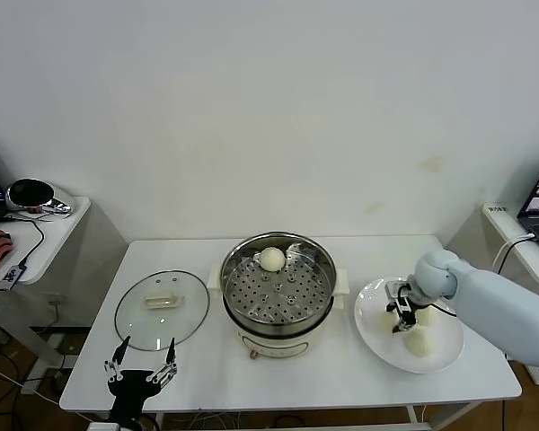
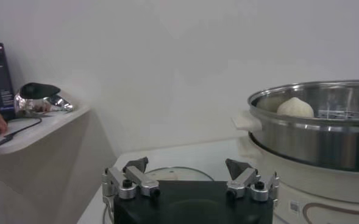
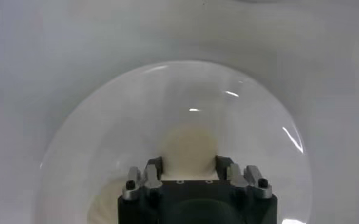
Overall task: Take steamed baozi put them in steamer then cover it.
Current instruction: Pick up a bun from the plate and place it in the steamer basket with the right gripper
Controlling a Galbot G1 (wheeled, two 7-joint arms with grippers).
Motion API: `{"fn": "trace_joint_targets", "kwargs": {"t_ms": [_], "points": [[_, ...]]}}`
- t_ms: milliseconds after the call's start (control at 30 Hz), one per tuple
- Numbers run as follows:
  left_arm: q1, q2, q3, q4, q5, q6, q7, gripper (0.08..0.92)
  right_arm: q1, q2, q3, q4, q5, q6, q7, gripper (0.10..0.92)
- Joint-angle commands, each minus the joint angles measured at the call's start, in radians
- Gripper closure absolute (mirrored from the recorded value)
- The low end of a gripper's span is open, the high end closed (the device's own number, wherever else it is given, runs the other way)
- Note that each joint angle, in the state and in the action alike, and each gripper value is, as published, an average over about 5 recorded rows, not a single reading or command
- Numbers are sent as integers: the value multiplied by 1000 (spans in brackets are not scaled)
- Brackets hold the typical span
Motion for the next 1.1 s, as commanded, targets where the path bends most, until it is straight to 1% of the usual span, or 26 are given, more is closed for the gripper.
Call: {"fn": "trace_joint_targets", "kwargs": {"t_ms": [33,200,333,467,567,700,833,933,1100], "points": [[-7,3,4,1,0,2,1,177,234,-81,-80,131,138,-42,-7,526],[-15,8,9,7,-1,3,1,177,549,-76,-260,219,316,-98,-8,509],[-19,12,10,7,-4,3,2,177,789,11,-405,265,463,-159,12,505],[-20,15,8,5,-9,3,2,177,882,138,-463,293,599,-237,58,500],[-21,15,6,5,-14,3,2,177,870,231,-475,292,674,-284,103,499],[-21,15,3,4,-17,3,2,177,795,353,-462,241,720,-319,147,499],[-22,14,-4,2,-22,5,2,177,716,468,-448,160,727,-338,176,499],[-26,10,-7,2,-24,7,2,177,669,534,-446,113,722,-357,192,499],[-30,2,-6,0,-24,8,2,177,607,598,-452,48,688,-379,207,499]]}}
